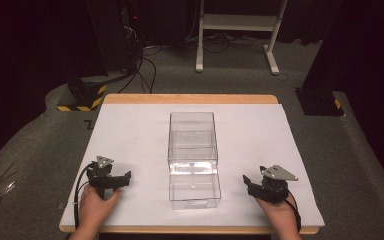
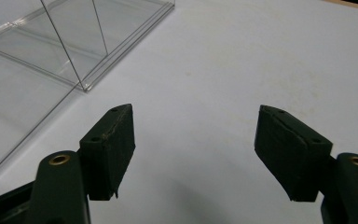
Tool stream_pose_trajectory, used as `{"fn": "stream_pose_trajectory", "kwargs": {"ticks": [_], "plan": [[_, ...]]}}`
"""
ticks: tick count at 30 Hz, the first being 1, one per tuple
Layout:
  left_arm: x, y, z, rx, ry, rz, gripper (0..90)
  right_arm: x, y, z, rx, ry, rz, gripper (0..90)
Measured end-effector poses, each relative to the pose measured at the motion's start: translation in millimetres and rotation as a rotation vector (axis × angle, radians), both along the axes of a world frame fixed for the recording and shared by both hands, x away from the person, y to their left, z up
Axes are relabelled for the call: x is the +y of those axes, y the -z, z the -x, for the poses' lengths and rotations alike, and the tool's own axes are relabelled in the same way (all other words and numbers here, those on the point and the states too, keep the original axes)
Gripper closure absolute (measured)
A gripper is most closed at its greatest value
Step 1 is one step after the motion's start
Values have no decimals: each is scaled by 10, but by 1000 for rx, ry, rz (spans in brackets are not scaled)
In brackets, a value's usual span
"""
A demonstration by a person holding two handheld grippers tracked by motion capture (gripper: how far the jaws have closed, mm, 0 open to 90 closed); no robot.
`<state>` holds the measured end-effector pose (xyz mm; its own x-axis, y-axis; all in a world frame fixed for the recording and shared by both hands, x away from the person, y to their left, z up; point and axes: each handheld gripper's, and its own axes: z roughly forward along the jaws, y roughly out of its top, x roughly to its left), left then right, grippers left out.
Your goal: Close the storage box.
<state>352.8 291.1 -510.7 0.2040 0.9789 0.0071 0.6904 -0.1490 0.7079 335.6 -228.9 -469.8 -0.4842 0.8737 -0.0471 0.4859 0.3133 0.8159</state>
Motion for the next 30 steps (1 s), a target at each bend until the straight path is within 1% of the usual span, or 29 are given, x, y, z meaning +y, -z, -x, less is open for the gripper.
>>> {"fn": "stream_pose_trajectory", "kwargs": {"ticks": [2, 7, 9, 10, 12, 15, 18, 24, 30], "plan": [[0, 0, 0, 0, 0, 0, 5, 23, -23, -2, 1, 1, -10, 290], [0, 1, 0, -1, 0, 0, 5, 84, -47, 5, -11, -6, 3, 290], [0, 1, 0, -1, 0, 0, 5, 85, -51, 7, -14, -3, 1, 290], [-1, 1, 2, -1, 0, 0, 5, 80, -58, 14, -16, 4, -16, 290], [-1, 1, 2, -1, 0, 0, 5, 73, -60, 17, -24, 5, -25, 291], [-1, 1, 1, -1, 0, 1, 5, 66, -69, 23, -33, 2, -27, 292], [-1, 1, 1, -1, 0, 0, 5, 45, -71, 34, -34, 1, -41, 293], [-1, 1, 1, -2, 0, 0, 5, 25, -60, 57, -33, -9, -41, 291], [-1, 2, 1, -2, -1, 1, 5, 45, -106, 114, -46, -25, -51, 289]]}}
